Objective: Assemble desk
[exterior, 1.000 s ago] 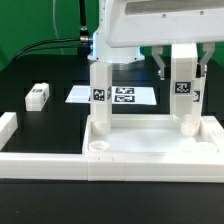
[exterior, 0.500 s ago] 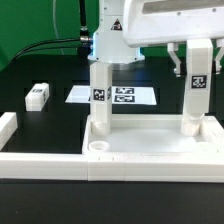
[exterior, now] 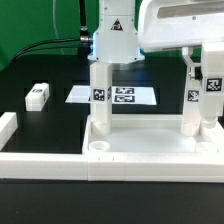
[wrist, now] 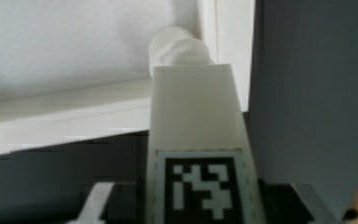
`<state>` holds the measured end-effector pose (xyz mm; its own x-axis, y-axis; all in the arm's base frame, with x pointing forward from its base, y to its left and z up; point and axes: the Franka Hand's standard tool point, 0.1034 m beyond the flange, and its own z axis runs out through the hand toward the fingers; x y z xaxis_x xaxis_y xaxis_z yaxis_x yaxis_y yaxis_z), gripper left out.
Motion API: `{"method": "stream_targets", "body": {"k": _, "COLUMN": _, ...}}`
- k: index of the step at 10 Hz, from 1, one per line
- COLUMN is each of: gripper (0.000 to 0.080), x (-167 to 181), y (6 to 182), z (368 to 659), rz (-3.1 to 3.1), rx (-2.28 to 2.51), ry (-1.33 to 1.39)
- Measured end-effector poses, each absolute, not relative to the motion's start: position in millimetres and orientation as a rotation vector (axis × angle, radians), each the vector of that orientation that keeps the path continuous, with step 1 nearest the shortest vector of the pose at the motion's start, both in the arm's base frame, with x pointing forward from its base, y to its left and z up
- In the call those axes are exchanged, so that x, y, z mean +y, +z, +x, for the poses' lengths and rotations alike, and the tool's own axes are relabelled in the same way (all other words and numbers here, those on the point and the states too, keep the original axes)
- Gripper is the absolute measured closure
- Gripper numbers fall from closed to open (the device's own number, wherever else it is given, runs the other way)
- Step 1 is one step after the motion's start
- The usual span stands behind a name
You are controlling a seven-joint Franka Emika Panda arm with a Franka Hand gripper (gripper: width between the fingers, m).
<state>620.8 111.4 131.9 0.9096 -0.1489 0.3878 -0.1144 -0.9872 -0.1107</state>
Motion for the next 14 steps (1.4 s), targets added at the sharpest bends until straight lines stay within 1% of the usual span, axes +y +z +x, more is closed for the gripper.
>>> {"method": "stream_targets", "body": {"k": 1, "gripper": 0.0512, "x": 115, "y": 130.3, "z": 628, "rz": -2.964, "rx": 0.191, "ry": -0.725}}
{"method": "stream_targets", "body": {"k": 2, "gripper": 0.0512, "x": 119, "y": 123.9, "z": 628, "rz": -2.974, "rx": 0.182, "ry": -0.694}}
{"method": "stream_targets", "body": {"k": 4, "gripper": 0.0512, "x": 122, "y": 119.4, "z": 635, "rz": -2.981, "rx": 0.145, "ry": -0.7}}
{"method": "stream_targets", "body": {"k": 9, "gripper": 0.0512, "x": 118, "y": 114.2, "z": 635, "rz": -3.003, "rx": 0.07, "ry": -0.697}}
{"method": "stream_targets", "body": {"k": 11, "gripper": 0.0512, "x": 124, "y": 112.4, "z": 635, "rz": -3.004, "rx": 0.05, "ry": -0.695}}
{"method": "stream_targets", "body": {"k": 14, "gripper": 0.0512, "x": 124, "y": 112.2, "z": 635, "rz": -3.004, "rx": 0.051, "ry": -0.695}}
